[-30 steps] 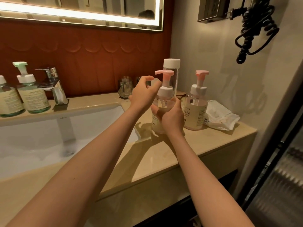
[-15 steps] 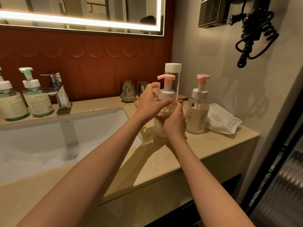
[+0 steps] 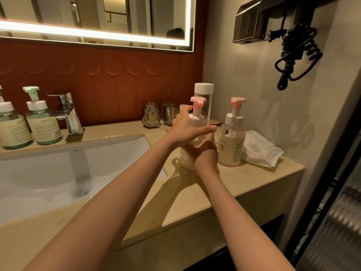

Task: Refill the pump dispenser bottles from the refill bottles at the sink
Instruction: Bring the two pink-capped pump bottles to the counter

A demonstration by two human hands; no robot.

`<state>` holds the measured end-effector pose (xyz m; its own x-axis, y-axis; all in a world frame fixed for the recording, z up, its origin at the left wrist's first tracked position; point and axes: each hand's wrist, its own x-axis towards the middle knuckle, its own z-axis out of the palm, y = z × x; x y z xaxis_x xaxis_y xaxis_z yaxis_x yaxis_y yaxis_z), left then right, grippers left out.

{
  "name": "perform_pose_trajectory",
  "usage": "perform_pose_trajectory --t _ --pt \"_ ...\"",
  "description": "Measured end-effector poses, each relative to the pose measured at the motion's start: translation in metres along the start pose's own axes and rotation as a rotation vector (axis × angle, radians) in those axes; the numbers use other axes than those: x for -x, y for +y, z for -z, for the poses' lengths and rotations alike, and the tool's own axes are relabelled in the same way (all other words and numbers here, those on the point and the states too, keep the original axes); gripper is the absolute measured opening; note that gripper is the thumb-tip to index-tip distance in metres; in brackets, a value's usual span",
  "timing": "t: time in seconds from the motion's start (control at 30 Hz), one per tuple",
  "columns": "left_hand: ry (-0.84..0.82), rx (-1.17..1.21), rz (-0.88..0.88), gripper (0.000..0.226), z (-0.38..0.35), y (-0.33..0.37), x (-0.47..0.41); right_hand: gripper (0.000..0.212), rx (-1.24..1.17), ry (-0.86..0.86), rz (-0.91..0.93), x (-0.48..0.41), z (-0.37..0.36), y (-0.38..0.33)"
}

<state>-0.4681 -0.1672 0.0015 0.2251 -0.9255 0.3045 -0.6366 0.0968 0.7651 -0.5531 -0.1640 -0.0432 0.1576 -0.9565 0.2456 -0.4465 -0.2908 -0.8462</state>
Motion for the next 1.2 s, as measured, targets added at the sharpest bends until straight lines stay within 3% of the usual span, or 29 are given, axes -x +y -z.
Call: perform_pose_trajectory --t 0.1,0.3,0.5,0.7,0.93,1.2 --pt "-0.057 0.235 -0.013 0.078 0.0 -0.001 0.004 0.064 -0.005 0.057 0.059 0.001 -0.002 0.002" --pt "0.07 0.124 -0.106 0.065 0.006 0.002 0.006 0.059 -0.002 0.062 0.049 0.003 -0.001 -0.002" --pt "-0.04 0.222 -0.068 0.046 0.006 0.005 0.009 0.049 0.108 0.072 0.066 0.003 0.0 0.001" --pt "0.132 0.096 -0.069 0.053 0.004 0.006 0.003 0.054 0.115 0.075 0.072 0.004 0.0 -0.002" --pt "0.027 0.034 -0.052 0.051 0.003 -0.004 0.007 0.056 0.112 0.082 0.098 0.003 -0.002 0.002" --pt "0.325 0.119 -0.197 0.045 0.02 0.029 0.0 0.069 0.005 0.066 0.051 0.0 -0.006 0.005"
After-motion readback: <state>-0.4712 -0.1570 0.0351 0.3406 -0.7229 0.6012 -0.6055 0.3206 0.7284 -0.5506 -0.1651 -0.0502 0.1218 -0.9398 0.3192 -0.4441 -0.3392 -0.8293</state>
